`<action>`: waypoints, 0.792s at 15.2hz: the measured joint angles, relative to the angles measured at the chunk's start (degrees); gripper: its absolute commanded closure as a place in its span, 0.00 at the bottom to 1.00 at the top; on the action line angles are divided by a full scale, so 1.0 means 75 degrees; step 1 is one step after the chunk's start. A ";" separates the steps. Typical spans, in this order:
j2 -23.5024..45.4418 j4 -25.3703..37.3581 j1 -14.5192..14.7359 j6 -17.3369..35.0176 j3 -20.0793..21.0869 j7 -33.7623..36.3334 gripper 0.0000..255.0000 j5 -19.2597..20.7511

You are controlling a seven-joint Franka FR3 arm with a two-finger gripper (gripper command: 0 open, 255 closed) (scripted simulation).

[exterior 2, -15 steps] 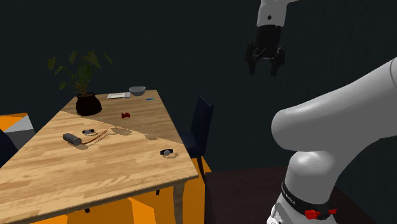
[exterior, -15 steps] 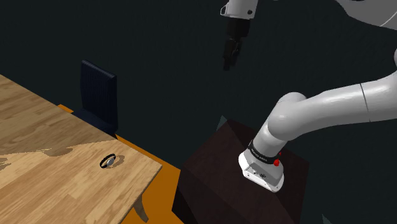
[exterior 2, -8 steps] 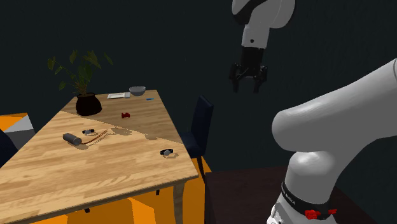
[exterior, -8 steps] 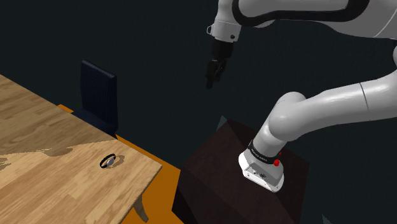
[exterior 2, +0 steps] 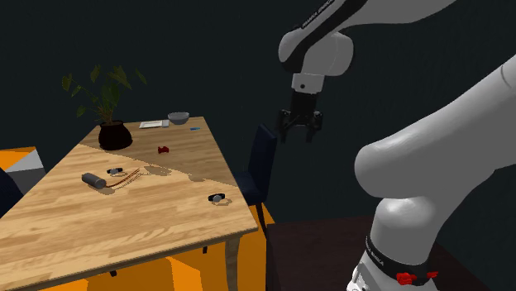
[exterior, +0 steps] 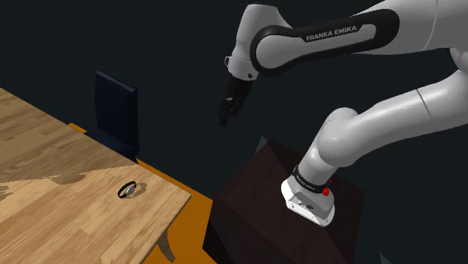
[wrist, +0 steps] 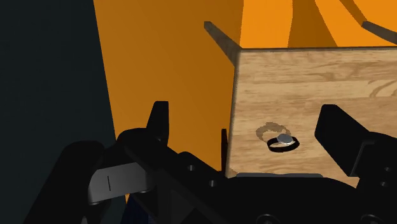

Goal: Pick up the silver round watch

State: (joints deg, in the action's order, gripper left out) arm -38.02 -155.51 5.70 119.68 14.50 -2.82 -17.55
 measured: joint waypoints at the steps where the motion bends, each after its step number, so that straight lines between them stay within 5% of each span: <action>1: 0.0201 -0.0031 0.0031 0.0347 0.0117 0.0051 0.00 -0.0069; 8: 0.2159 -0.0167 0.0146 0.3204 0.1078 0.0519 0.00 -0.0376; 12: 0.3645 0.0115 -0.0090 0.4824 0.1710 0.1181 0.00 0.0113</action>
State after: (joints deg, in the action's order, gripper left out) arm -10.69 -154.65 5.03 155.87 27.33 6.03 -16.70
